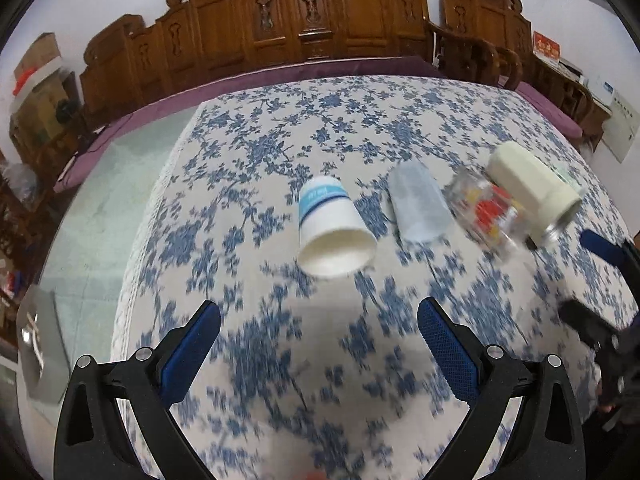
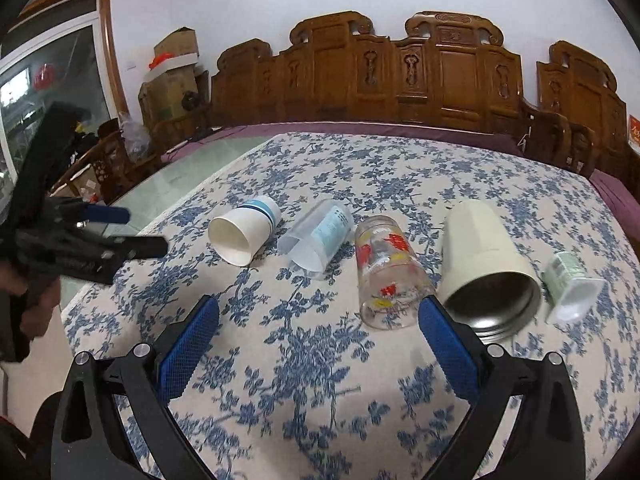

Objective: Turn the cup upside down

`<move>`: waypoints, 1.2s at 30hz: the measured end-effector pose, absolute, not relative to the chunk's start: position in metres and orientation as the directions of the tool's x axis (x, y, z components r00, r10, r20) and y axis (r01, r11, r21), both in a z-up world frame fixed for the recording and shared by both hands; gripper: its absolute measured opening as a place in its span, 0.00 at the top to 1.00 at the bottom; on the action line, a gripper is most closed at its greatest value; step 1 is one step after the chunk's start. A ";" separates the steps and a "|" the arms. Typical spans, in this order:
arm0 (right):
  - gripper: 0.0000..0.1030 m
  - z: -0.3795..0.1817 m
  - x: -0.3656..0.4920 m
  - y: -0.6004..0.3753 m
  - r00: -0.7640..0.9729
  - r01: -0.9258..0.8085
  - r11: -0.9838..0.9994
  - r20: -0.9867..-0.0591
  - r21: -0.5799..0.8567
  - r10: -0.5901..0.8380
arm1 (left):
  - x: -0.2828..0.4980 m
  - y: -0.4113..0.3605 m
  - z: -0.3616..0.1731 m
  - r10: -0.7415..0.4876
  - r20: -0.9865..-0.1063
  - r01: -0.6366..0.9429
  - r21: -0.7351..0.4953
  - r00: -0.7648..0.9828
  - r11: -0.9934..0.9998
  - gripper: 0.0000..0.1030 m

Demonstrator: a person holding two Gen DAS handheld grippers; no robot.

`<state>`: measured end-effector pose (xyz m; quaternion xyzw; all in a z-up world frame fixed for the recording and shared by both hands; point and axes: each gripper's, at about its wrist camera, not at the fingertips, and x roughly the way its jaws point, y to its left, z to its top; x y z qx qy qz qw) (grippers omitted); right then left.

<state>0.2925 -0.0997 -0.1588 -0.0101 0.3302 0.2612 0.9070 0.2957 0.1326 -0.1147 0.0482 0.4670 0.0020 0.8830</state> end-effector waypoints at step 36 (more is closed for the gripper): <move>0.02 -0.159 0.270 -0.152 0.675 -0.414 0.898 -0.613 0.147 0.411 | 0.381 0.107 -0.139 -0.069 -0.928 0.038 -0.059 0.367 0.998 0.47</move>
